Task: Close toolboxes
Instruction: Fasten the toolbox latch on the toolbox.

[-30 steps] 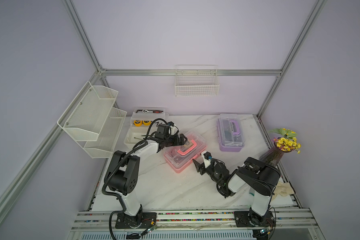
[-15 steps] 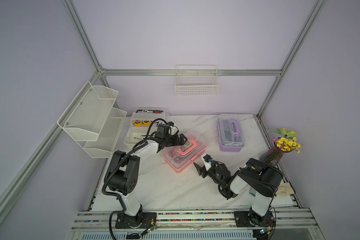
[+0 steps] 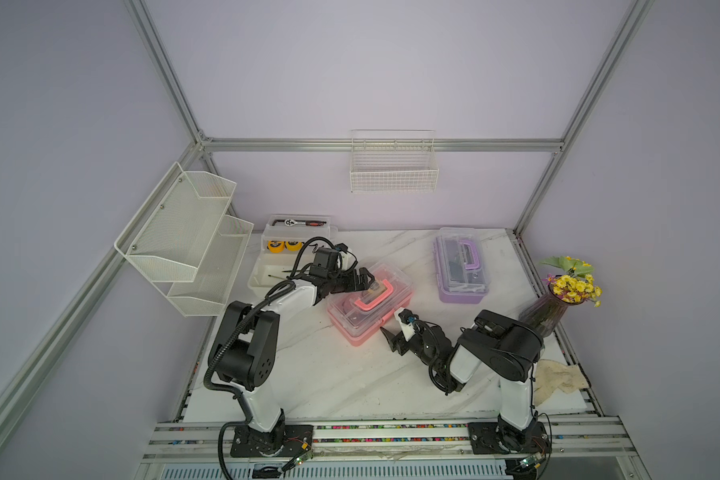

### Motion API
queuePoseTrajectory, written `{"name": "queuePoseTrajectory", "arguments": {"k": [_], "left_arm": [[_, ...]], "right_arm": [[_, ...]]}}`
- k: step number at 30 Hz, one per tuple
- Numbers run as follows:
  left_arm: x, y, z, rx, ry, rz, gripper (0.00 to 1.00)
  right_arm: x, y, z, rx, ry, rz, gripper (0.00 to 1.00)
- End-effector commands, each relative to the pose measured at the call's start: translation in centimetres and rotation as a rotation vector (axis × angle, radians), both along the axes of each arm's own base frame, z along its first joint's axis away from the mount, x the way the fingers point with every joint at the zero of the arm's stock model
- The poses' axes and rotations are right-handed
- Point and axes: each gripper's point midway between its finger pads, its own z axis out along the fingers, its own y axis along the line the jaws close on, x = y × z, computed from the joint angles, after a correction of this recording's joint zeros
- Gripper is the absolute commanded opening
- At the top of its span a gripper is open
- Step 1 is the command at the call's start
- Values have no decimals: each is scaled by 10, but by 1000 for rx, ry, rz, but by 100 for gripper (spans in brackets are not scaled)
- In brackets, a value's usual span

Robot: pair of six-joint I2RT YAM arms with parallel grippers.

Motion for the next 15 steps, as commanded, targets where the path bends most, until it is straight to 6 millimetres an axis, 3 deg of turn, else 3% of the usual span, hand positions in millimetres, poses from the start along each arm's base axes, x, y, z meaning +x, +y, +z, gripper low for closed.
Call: {"name": "queuePoseTrajectory", "arguments": {"k": [1,4,8,15], "left_arm": [[-29,7,-23,44,119,0,100],[-28,7,-23,46,119,-1,100],[-28,7,-22,44,117,-3,100],[-27,7,-22,46,113,-3,100]], "right_arm": [[9,4,24,53,-87,-19,75],[11,4,25,51,-93,-26,70],[11,0,24,42,-92,-41,51],[0,-11,29,16,-82,-40,47]]}}
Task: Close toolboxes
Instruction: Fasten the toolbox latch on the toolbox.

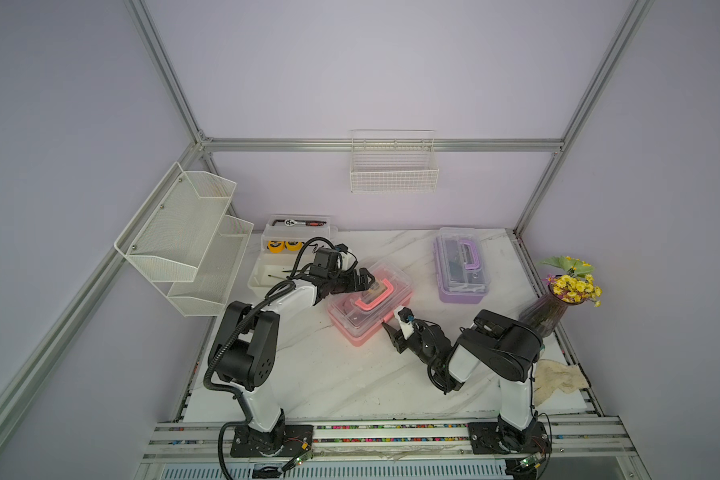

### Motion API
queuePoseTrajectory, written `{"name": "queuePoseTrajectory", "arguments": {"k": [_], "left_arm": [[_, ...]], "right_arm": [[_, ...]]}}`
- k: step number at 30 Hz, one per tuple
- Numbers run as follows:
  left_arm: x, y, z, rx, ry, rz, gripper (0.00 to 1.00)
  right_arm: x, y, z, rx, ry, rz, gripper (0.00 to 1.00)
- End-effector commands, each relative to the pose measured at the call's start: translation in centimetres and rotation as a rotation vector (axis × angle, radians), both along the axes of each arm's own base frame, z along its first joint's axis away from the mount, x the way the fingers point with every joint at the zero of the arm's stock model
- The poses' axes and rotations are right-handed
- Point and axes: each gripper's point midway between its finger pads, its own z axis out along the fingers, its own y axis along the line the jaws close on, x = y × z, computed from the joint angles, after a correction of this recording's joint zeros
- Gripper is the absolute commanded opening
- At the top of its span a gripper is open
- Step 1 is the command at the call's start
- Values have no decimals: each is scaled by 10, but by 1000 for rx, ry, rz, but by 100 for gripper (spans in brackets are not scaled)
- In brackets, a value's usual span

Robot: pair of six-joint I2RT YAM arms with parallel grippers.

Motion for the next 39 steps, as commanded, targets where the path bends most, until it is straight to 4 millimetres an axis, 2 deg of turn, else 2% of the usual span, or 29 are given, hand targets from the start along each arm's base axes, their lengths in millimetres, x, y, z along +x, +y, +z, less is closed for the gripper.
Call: {"name": "queuePoseTrajectory", "arguments": {"k": [1,5,12,24,39], "left_arm": [[-25,7,-22,48,107,-2,100],[-24,7,-22,49,106,-2,100],[-24,5,-22,40,108,-8,100],[-27,4,-25,33,114,-15,100],[-26,4,-22,29,104,-18,100]], "right_arm": [[-1,-6,24,7,-59,-12,47],[-5,-6,26,-18,-44,1,47],[4,2,19,-49,5,1,47],[10,12,34,-83,55,25,45],[14,9,51,-106,56,30,45]]}}
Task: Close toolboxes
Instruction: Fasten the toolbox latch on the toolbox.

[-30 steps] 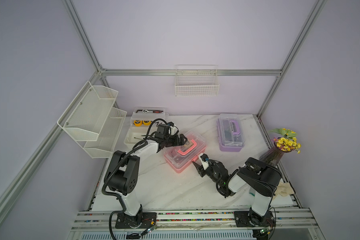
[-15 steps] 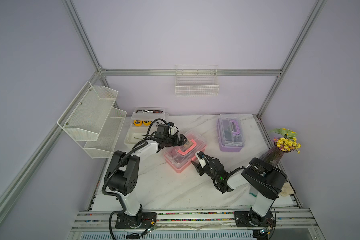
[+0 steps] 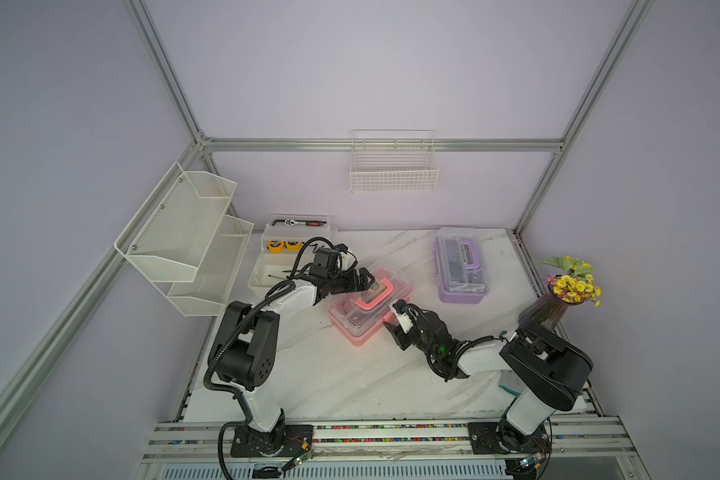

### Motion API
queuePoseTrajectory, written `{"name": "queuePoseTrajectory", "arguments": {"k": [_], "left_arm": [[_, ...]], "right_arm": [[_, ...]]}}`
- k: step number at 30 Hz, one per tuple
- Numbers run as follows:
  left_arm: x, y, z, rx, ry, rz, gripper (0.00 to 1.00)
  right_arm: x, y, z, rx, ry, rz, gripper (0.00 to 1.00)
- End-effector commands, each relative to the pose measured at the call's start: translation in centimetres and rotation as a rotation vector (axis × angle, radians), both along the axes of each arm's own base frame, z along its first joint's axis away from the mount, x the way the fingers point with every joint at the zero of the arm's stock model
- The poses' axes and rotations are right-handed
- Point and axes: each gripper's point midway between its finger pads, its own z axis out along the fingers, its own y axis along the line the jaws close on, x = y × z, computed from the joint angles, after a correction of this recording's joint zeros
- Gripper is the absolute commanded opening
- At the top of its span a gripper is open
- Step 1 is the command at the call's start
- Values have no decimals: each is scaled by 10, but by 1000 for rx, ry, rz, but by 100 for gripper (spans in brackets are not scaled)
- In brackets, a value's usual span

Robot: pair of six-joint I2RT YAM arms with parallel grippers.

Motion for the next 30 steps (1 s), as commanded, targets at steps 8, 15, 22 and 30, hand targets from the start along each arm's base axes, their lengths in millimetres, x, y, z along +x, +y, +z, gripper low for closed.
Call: {"name": "queuePoseTrajectory", "arguments": {"k": [8,15,22,30], "left_arm": [[-26,5,-24,33,108,-14,100],[-29,5,-29,33,116,-11,100],[-29,3,-29,22,117,-15,100],[-30,4,-28,20,111,-10,100]], "right_arm": [[19,10,48,64,-99,9,44],[24,9,58,62,-90,-8,43],[32,19,42,12,-27,29,43],[32,16,6,-66,48,36,43]]}}
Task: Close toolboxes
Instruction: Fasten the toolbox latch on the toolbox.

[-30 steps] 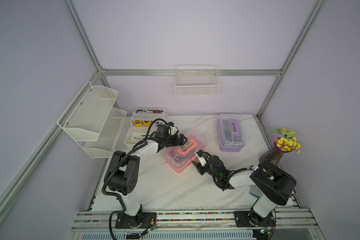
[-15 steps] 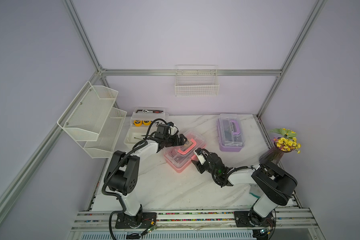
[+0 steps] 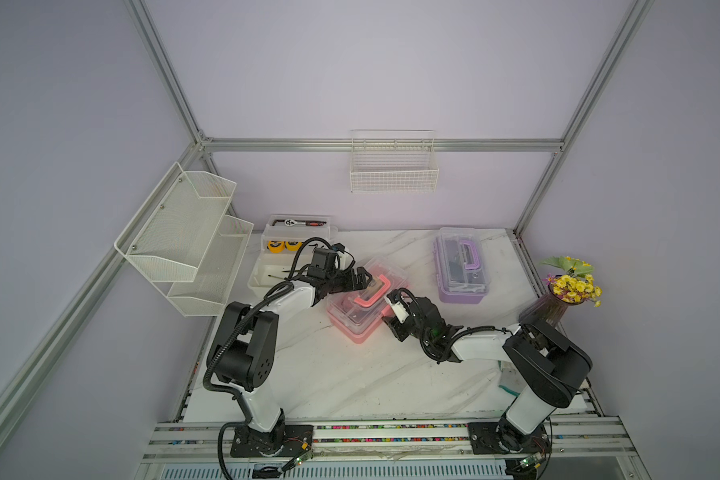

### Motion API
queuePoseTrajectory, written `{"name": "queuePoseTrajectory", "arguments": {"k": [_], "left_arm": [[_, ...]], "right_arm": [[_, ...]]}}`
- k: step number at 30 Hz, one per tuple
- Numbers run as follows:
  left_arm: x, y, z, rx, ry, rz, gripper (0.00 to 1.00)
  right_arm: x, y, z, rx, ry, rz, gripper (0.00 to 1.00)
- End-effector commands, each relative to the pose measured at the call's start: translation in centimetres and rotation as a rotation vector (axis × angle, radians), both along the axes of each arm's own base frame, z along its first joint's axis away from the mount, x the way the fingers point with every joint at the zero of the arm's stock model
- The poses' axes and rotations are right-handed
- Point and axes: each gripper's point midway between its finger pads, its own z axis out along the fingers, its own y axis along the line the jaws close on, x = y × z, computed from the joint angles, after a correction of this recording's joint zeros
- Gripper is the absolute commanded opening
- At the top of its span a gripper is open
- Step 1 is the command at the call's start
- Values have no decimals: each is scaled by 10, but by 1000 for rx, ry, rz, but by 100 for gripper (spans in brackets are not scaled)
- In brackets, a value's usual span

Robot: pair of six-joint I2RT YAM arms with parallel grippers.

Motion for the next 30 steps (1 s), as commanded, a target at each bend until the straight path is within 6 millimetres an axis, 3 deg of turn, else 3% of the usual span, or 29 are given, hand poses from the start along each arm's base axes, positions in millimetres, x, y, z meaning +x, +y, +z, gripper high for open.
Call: {"name": "queuePoseTrajectory", "arguments": {"k": [1,5,11,13,16,18,25,30], "left_arm": [[-35,-3,-29,20,136,-40,100],[-34,-3,-27,18,130,-40,100],[-33,-3,-27,18,129,-37,100],[-33,-4,-26,17,127,-40,100],[-33,-4,-24,14,124,-40,100],[-32,-3,-22,12,120,-35,100],[-29,-2,-14,5,103,-30,100],[-26,3,-5,4,85,-13,100]], "right_arm": [[11,8,7,4,-44,18,43],[11,7,3,-3,-38,16,43],[13,5,15,-2,-70,15,46],[13,5,20,2,-76,18,54],[12,3,25,3,-81,17,73],[10,1,29,5,-88,11,77],[0,-18,41,72,-52,-31,79],[-9,-44,64,262,45,-98,77]]}}
